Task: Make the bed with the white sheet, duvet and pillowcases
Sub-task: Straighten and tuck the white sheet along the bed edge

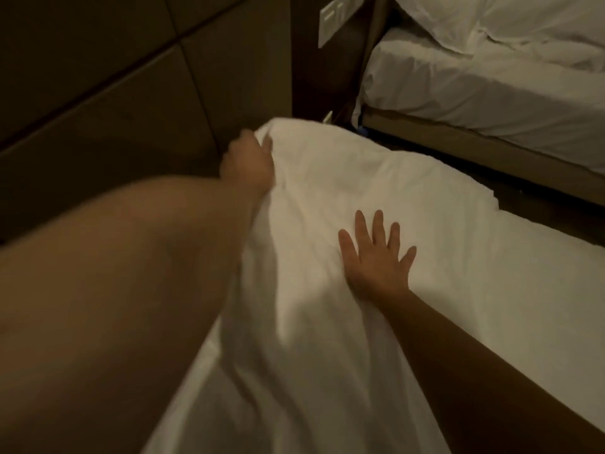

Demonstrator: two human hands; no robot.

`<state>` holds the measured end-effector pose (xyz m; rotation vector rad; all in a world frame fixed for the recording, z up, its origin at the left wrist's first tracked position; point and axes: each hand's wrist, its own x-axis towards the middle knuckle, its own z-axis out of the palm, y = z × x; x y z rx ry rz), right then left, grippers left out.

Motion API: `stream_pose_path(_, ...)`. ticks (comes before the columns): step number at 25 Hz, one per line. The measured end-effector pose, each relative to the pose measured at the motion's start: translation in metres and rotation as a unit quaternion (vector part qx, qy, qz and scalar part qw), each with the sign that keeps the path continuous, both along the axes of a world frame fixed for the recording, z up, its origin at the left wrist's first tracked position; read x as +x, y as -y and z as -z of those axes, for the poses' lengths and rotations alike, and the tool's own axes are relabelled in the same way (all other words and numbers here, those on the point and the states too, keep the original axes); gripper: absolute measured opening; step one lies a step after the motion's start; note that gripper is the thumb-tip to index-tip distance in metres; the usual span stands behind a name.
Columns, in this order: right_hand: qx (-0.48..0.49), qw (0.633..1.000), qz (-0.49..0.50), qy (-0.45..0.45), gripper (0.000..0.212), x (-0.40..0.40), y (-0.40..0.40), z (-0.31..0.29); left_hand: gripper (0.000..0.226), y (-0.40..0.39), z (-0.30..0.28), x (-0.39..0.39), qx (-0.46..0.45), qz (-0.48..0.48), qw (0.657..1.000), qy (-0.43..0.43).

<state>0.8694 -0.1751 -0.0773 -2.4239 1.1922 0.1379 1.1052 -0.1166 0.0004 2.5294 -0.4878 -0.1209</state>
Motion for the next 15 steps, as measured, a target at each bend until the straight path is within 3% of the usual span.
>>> stream_pose_path(4,0.017,0.995,-0.022,-0.091,0.072,0.001,-0.004,0.051,0.077,-0.012,0.117,-0.024,0.14,0.017,0.98,-0.141)
stream_pose_path(8,0.029,0.996,-0.036,-0.079,0.073,0.019,0.033,0.059,0.082,0.023,0.128,-0.018,0.172,0.005,0.976,-0.136)
stream_pose_path(12,0.015,0.996,-0.045,-0.077,0.071,0.056,0.098,0.07,0.08,0.083,0.115,0.003,0.18,0.174,0.96,-0.122)
stream_pose_path(15,-0.007,0.994,0.008,-0.107,0.074,0.074,0.152,0.092,0.083,0.12,0.151,-0.009,0.2,0.282,0.927,-0.144)
